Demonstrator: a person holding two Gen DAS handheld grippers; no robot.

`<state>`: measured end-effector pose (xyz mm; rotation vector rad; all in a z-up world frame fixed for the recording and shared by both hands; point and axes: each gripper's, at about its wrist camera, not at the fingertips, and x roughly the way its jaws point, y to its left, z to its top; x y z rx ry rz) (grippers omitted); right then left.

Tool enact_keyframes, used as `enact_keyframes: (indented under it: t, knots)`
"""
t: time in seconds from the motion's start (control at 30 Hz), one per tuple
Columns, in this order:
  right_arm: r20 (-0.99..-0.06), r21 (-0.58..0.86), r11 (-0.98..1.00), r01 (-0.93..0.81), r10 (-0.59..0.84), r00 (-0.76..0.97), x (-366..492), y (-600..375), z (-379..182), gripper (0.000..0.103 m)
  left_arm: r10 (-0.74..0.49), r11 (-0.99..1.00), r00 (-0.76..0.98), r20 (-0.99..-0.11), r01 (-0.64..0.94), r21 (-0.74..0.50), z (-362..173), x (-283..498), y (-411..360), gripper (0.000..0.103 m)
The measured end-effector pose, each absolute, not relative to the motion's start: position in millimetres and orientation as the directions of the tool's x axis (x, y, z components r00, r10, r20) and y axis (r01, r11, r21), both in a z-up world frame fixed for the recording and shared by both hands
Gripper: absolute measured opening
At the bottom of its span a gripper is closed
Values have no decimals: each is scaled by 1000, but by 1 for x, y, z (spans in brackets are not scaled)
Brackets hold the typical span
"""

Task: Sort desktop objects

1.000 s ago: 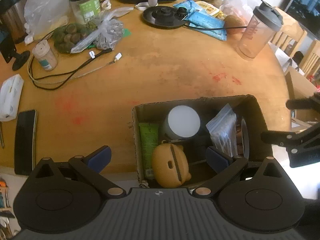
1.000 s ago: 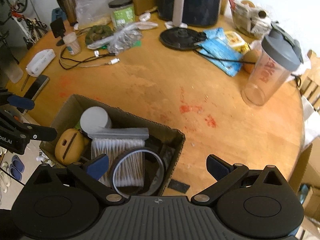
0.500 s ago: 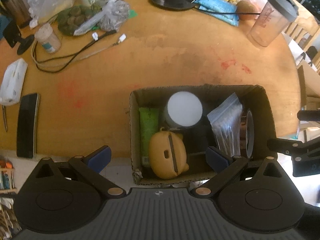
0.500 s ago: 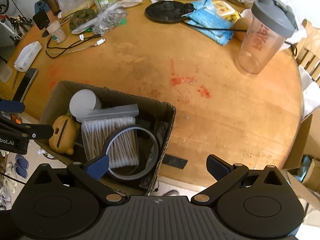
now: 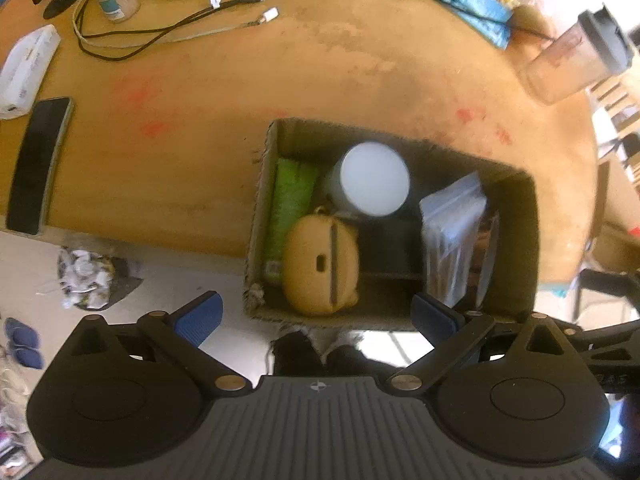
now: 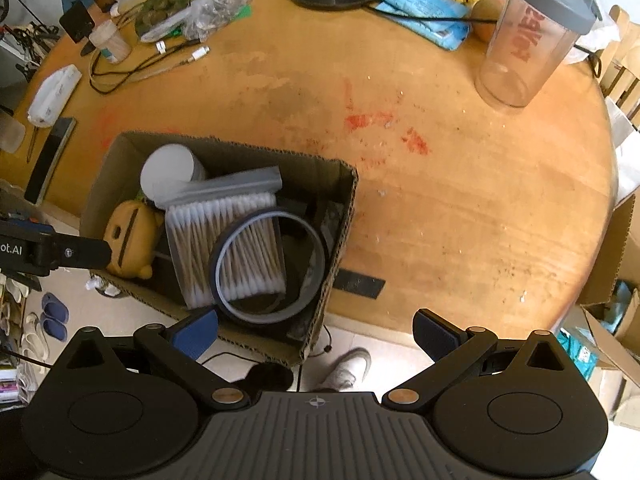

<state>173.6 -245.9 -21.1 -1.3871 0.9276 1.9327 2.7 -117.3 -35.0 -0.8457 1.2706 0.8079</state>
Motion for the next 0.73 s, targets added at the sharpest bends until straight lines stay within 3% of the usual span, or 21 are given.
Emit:
enact_keyframes:
  t: [0.73]
  knots:
    - [-975,162,-632,-758,18,-223,176,-252,-28,103,28,503,-17,-999,-864,29,-37,3,-126,103]
